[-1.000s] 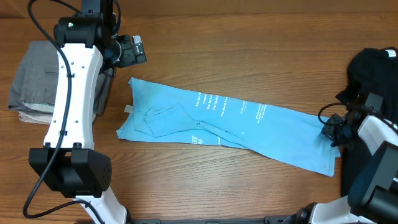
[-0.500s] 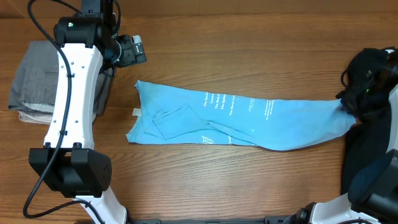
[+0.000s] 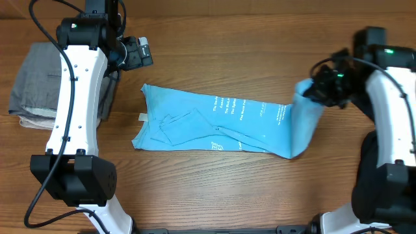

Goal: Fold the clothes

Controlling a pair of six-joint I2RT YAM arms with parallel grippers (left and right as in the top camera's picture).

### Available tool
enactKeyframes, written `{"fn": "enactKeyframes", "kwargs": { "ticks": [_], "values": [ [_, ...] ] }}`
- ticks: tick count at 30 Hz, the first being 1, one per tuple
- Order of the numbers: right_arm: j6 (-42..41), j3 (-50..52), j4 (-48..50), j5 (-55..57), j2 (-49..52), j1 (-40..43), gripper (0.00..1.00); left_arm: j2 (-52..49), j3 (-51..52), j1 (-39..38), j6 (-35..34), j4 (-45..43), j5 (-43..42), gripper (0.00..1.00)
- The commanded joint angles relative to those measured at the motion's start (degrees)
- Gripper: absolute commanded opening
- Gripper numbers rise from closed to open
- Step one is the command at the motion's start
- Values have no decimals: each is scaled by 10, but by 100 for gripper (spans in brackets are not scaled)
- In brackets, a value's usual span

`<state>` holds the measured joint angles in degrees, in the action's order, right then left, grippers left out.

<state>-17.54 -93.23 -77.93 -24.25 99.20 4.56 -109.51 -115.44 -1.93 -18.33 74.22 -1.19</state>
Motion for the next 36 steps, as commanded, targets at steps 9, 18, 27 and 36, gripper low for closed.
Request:
{"fn": "enactKeyframes", "kwargs": {
  "ticks": [9, 18, 27, 36],
  "values": [
    [-152, -9, 77, 77, 41, -181, 4, -1, 2, 0, -5, 1, 5, 100],
    [-194, -9, 174, 83, 131, -255, 17, -1, 2, 0, -5, 1, 5, 100],
    [-73, -27, 223, -76, 138, -238, 61, -1, 2, 0, -5, 1, 5, 100],
    [-62, -33, 79, 33, 92, -156, 54, -1, 2, 0, -5, 1, 5, 100]
  ]
}}
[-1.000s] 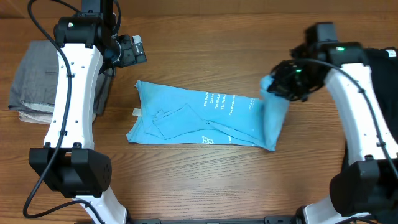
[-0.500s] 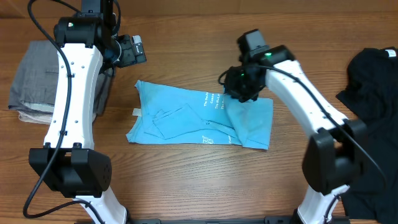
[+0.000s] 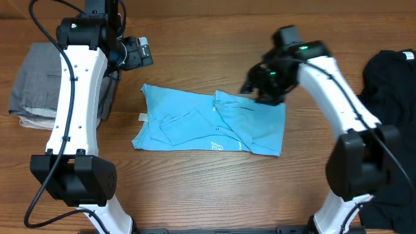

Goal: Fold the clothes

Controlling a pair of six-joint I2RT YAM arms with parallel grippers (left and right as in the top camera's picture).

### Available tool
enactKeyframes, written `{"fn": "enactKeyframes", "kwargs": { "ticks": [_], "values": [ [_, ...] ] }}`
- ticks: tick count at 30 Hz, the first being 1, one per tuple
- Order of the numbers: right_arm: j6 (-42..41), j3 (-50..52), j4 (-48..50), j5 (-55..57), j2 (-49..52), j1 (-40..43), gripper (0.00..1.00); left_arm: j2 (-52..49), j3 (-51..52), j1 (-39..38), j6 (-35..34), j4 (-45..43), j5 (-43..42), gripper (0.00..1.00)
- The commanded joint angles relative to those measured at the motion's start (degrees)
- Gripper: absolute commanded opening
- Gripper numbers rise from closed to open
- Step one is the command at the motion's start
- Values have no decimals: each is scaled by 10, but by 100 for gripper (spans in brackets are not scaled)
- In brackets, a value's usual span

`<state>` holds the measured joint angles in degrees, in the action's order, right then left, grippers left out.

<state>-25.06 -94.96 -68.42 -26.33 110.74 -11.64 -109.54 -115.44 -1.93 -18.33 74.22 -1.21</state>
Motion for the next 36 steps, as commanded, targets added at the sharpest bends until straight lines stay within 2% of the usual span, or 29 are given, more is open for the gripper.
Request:
{"fn": "enactKeyframes", "kwargs": {
  "ticks": [1, 4, 6, 11, 18, 25, 33, 36],
  "values": [
    [13, -10, -21, 72, -23, 6, 48, -1, 2, 0, -5, 1, 6, 100],
    [7, 17, -23, 107, -23, 5, 20, -1, 2, 0, -5, 1, 6, 100],
    [-12, 46, -8, 113, -23, 4, 12, -1, 2, 0, -5, 1, 6, 100],
    [-38, 148, 90, 110, -23, 3, 12, -1, 2, 0, -5, 1, 6, 100],
    [-34, 266, 254, 34, -23, 1, 12, -1, 2, 0, -5, 1, 6, 100],
    [-35, 280, 279, 31, -23, -33, 12, -1, 2, 0, -5, 1, 6, 100],
    [-37, 280, 293, 29, -23, -118, 15, -1, 2, 0, -5, 1, 6, 100],
    [-19, 278, 290, -19, -23, -144, 16, -1, 2, 0, -5, 1, 6, 100]
  ]
}}
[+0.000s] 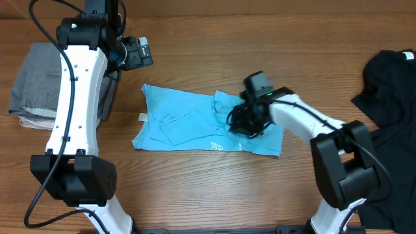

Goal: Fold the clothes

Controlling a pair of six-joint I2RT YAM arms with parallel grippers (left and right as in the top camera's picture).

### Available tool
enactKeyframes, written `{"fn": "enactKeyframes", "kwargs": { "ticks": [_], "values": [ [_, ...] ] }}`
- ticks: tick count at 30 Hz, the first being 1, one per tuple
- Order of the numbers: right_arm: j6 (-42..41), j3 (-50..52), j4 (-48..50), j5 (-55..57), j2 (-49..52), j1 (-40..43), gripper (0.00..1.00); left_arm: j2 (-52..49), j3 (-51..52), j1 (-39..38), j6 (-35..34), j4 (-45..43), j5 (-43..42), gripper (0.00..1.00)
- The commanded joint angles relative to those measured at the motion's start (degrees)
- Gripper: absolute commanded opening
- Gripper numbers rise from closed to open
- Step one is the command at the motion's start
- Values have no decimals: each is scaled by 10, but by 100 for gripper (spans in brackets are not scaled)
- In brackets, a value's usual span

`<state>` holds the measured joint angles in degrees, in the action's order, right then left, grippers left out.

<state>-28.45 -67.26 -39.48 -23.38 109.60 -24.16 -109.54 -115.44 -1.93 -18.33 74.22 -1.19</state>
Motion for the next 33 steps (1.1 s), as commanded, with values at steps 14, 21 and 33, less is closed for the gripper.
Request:
{"fn": "enactKeyframes", "kwargs": {
  "ticks": [14, 21, 33],
  "values": [
    [154, -118, -134, -223, -45, 16, 39, -1, 2, 0, -5, 1, 5, 100],
    [124, -140, -149, -54, -50, 29, 31, -1, 2, 0, -5, 1, 5, 100],
    [71, -71, -12, 28, -31, -17, 22, -1, 2, 0, -5, 1, 5, 100]
  ]
}}
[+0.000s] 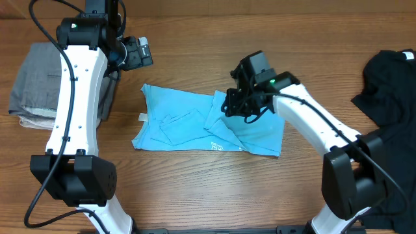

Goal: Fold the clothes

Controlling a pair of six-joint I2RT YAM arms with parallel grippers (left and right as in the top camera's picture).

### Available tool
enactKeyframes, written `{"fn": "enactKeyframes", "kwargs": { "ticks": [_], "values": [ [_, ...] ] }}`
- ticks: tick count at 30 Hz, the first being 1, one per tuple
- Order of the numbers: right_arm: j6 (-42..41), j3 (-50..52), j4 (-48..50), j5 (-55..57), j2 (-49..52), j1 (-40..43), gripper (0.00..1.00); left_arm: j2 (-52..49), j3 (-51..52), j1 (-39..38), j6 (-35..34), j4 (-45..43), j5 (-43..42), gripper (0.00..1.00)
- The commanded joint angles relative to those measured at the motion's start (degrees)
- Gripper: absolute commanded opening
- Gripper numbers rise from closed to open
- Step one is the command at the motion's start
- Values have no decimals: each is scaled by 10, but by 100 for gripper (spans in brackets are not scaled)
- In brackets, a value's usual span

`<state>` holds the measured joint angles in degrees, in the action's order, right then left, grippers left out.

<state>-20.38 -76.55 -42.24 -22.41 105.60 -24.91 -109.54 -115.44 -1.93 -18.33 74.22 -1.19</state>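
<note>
A light blue garment point(188, 120) lies flat mid-table, its right part folded back over itself to make a doubled layer point(257, 133). My right gripper point(234, 106) is low over the left edge of that folded layer. It looks shut on the cloth, and a flap rises to its fingers. My left gripper point(142, 53) hangs beyond the garment's upper left corner, clear of it, with its fingers apart and nothing between them.
A folded grey pile point(36, 81) lies at the left edge, beside the left arm. A heap of black clothing point(390, 78) lies at the right edge. Bare wooden table point(195, 188) runs along the front.
My right gripper has moved up and slightly left from the middle of the folded layer to its left edge. The flap's edge now reaches further left. The left arm has not moved.
First my right gripper held the garment's right end lifted at the far right. Then it was over the middle, the right part folded leftward. Then it sat low on the folded layer, and now it is at that layer's left edge. The left arm stayed still.
</note>
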Motion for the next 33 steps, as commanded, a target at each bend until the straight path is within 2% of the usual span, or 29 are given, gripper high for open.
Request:
{"fn": "enactKeyframes", "kwargs": {
  "ticks": [1, 5, 9, 26, 28, 31, 33],
  "values": [
    [-12, 30, 25, 19, 9, -12, 24, -1, 2, 0, -5, 1, 5, 100],
    [-24, 57, 50, 21, 9, -24, 25, -1, 2, 0, -5, 1, 5, 100],
    [-26, 79, 75, 23, 9, -28, 32, -1, 2, 0, -5, 1, 5, 100],
    [-66, 141, 114, 26, 10, -64, 34, -1, 2, 0, -5, 1, 5, 100],
    [-69, 143, 112, -9, 10, -73, 34, -1, 2, 0, -5, 1, 5, 100],
    [-31, 140, 110, -146, 10, -79, 34, -1, 2, 0, -5, 1, 5, 100],
    [-17, 134, 96, -195, 8, -79, 34, -1, 2, 0, -5, 1, 5, 100]
  ]
}}
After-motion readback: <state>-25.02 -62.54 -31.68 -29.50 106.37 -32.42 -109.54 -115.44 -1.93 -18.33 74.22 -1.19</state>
